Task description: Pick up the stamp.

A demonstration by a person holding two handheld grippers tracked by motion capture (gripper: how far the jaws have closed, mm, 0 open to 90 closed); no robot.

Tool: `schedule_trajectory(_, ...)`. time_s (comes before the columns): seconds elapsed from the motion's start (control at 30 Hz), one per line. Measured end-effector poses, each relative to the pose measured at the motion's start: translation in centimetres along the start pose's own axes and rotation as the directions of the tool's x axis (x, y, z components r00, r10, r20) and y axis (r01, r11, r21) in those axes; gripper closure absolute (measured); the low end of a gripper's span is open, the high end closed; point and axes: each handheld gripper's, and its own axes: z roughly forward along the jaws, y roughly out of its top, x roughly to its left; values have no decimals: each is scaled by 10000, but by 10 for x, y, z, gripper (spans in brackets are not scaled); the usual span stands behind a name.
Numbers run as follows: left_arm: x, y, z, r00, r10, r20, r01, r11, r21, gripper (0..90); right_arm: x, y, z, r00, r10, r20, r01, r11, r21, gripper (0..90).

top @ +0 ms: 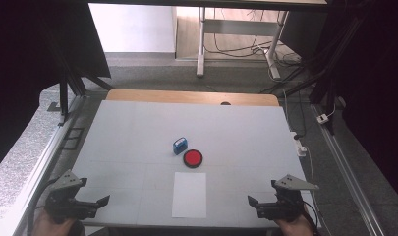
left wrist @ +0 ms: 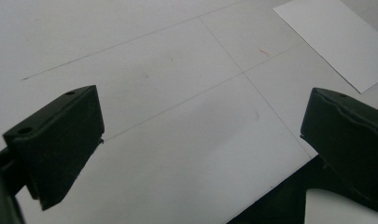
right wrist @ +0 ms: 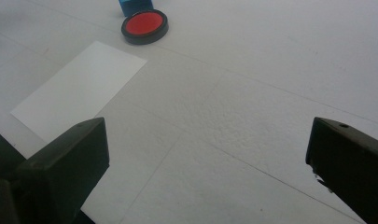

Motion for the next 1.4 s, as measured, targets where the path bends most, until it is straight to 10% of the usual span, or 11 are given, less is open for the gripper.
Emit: schedule_trajectory(1.4, -4, 6, 1, 9994, 349, 41, -349, 9994, -8, 0, 5, 2, 4, 9988, -429, -218, 436, 9985, 344, 0)
